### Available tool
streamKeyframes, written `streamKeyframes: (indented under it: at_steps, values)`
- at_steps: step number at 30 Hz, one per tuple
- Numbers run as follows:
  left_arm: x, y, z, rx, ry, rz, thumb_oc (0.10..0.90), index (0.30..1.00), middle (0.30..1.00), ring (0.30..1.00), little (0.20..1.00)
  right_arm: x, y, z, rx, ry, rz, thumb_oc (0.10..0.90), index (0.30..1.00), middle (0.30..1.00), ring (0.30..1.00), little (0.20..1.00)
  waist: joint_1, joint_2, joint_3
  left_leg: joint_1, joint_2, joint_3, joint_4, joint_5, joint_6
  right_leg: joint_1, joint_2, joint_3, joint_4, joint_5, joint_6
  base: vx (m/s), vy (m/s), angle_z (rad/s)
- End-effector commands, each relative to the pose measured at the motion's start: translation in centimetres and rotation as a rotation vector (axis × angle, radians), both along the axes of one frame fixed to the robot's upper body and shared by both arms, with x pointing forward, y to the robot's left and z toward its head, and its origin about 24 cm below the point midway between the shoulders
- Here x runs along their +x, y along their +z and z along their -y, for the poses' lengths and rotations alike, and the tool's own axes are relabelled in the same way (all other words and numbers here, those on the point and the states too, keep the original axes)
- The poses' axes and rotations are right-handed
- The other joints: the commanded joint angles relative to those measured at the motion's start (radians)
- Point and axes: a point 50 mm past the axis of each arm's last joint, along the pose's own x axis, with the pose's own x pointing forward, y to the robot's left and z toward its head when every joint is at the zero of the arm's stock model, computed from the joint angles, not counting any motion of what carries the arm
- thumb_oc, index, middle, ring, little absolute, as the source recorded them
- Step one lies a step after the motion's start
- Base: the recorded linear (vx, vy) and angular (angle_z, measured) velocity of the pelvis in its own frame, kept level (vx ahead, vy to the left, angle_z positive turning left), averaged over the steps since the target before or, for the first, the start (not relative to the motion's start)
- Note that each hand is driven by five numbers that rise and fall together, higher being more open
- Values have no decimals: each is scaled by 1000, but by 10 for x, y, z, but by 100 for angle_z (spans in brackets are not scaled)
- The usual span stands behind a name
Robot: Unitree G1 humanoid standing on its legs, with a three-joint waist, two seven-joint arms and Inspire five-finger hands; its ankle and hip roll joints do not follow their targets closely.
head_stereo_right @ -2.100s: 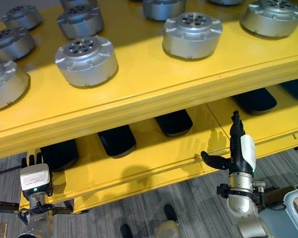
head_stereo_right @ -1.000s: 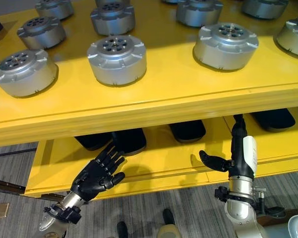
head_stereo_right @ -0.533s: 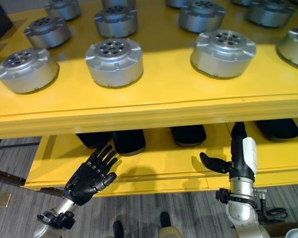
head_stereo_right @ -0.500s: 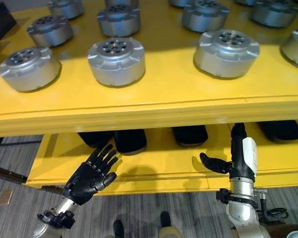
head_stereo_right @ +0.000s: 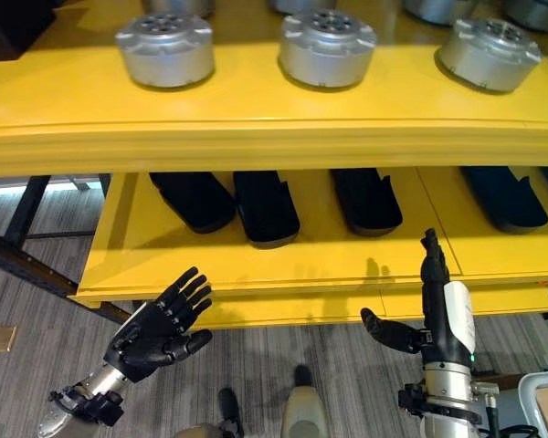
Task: Move parts from the plastic box to the shelf.
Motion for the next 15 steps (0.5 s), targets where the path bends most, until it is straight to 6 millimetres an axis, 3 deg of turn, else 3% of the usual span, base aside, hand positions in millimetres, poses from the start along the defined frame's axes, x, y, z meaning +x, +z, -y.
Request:
streamKeyframes:
  at_steps: [1, 6, 11, 14, 15]
  values:
    - [19, 42, -6, -57, 13, 295, 900, 1000, 1000, 1000, 1000, 28, 50, -13, -38, 160, 304, 900, 1000, 1000, 1000, 1000, 10, -13, -71, 1, -20, -51, 81, -186, -48, 188, 61, -21, -414, -7, -85, -107, -194, 48]
    - [14, 30, -6, -46, 35, 221, 900, 1000, 1000, 1000, 1000, 30, 54, -25, -51, 296, 278, 900, 1000, 1000, 1000, 1000, 17, 10, -56, 14, -40, -67, 89, -189, -51, 209, 55, -27, -496, 23, -98, -6, -106, -1]
    - [15, 21, -2, -26, 39, 131, 900, 1000, 1000, 1000, 1000, 34, 64, -32, -118, 375, 276, 900, 1000, 1000, 1000, 1000, 5, 22, -35, -13, -39, 3, 203, -234, -53, 211, 16, -58, -534, 53, -102, -87, 47, 24]
    - [10, 26, -4, -31, 66, 148, 900, 1000, 1000, 1000, 1000, 35, 66, -41, -172, 449, 268, 900, 1000, 1000, 1000, 1000, 15, 22, -40, 4, 4, -44, 176, -210, -84, 219, -5, -40, -555, 66, -92, 7, 162, 32]
    - [8, 30, -5, -39, 81, 160, 900, 1000, 1000, 1000, 1000, 34, 68, -44, -178, 488, 263, 900, 1000, 1000, 1000, 1000, 27, 19, -48, 23, 25, -100, 138, -185, -98, 223, -9, -22, -555, 64, -87, 87, 196, 20]
